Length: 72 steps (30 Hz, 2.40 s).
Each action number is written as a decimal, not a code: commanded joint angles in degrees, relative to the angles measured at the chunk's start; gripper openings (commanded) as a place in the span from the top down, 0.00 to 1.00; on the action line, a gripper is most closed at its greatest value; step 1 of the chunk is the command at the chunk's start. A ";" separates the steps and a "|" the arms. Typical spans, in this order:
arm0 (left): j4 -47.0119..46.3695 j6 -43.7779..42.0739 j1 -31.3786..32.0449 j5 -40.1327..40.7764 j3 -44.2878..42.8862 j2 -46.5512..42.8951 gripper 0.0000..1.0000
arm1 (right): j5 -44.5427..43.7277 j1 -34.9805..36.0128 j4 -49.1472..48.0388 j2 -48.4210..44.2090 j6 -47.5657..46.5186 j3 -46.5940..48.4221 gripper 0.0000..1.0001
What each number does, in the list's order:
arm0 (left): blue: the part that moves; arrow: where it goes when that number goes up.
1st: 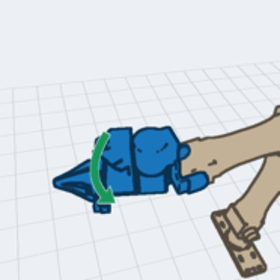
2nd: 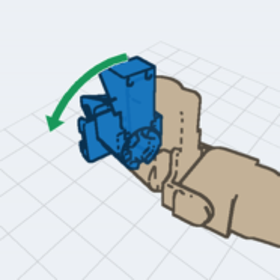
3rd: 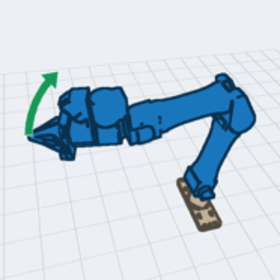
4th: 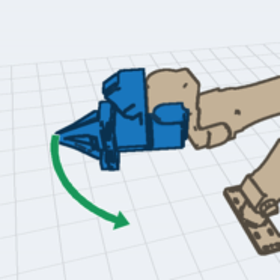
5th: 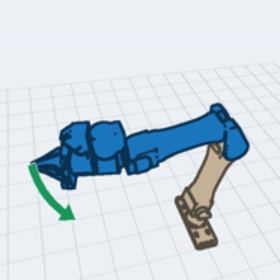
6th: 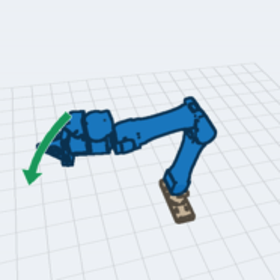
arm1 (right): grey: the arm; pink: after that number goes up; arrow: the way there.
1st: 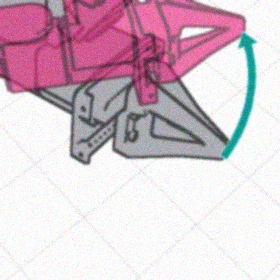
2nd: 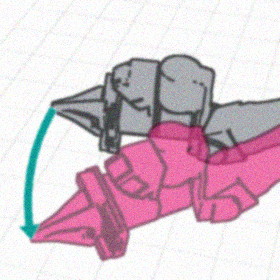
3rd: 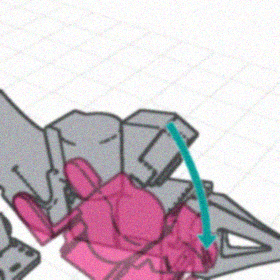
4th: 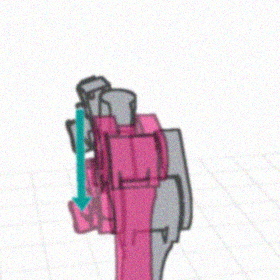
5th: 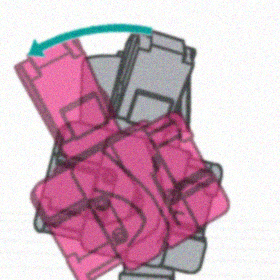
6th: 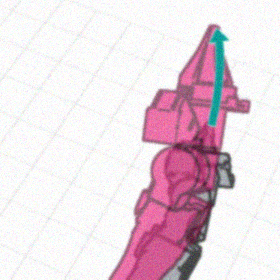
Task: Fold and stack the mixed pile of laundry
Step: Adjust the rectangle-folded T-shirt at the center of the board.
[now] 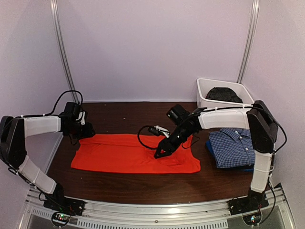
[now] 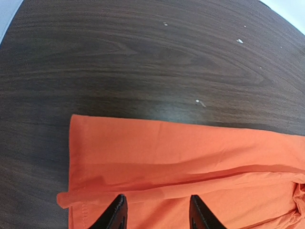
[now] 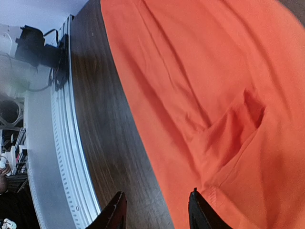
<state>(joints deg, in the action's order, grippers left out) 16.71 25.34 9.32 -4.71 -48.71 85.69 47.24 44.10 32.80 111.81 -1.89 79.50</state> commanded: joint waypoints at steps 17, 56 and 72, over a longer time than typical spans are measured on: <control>1.23 2.41 -5.72 2.76 -3.99 6.03 0.57 | -17.83 1.88 -0.91 23.78 3.35 32.38 0.47; -5.78 2.21 -3.48 -4.98 -2.70 10.75 0.68 | -24.45 -11.80 -6.92 0.58 9.39 -2.67 0.60; -5.80 9.14 -10.55 2.70 1.64 9.25 0.78 | -25.10 -16.69 -6.75 12.88 9.98 9.65 0.62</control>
<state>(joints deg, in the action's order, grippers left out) 9.02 35.09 -0.73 -3.20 -44.64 94.24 22.22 28.34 21.93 121.49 8.51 83.90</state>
